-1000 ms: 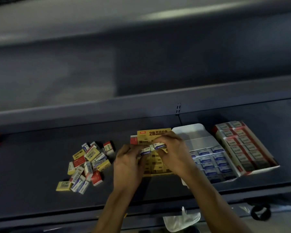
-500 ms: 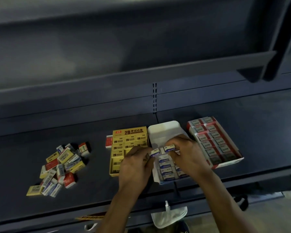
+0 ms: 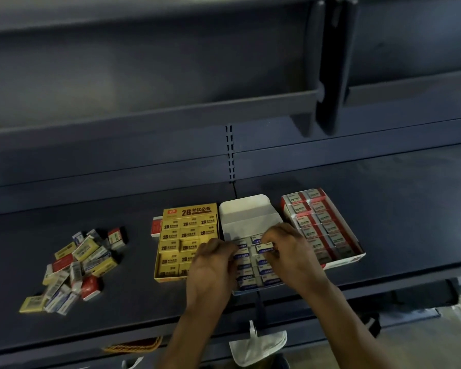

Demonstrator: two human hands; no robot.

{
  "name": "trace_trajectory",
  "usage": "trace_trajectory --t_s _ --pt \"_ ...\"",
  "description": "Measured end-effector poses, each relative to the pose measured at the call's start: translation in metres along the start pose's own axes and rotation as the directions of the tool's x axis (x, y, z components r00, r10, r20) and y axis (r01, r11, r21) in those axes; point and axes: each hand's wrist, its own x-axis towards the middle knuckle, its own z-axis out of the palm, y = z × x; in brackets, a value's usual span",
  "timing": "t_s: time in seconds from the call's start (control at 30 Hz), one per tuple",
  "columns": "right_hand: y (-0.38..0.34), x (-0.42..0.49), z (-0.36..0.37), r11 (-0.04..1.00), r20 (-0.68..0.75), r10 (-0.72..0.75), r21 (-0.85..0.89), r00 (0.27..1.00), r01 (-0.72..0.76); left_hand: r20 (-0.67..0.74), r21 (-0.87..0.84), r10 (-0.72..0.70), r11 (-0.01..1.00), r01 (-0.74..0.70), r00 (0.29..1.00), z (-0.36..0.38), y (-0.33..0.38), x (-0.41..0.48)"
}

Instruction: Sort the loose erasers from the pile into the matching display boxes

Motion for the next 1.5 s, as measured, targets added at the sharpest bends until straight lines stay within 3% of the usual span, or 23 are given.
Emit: trace_trajectory --t_s 0.17,0.33,0.57,1.1,1.27,1.5 --pt "0.002 0.001 0.009 1.0 -0.013 -0.026 -0.003 1.0 0.026 -0.018 -0.038 -0.023 0.999 0.023 1.0 0.005 -0.001 -0.001" --pt "0.009 0.003 0.004 0.997 0.001 -0.033 0.063 0.999 0.033 -0.028 0.034 -0.029 0.999 0.03 0.999 0.003 0.006 -0.002" --pt "0.022 0.0 -0.013 0.997 -0.191 0.067 -0.034 0.979 -0.075 -0.07 0.063 0.039 0.997 -0.035 0.997 0.005 0.015 0.002" --pt "0.025 0.004 0.0 0.993 -0.301 0.036 -0.1 0.953 -0.069 -0.041 0.02 0.062 0.998 -0.062 0.997 0.014 0.017 0.009" --pt "0.006 0.004 0.003 0.999 -0.324 -0.045 -0.037 0.945 0.036 -0.066 -0.028 0.039 0.999 -0.041 0.997 0.006 0.009 0.007" --pt "-0.039 0.009 0.029 0.983 -0.2 -0.179 0.012 0.963 0.185 -0.113 -0.001 -0.033 0.999 0.033 0.993 -0.017 -0.021 -0.002"
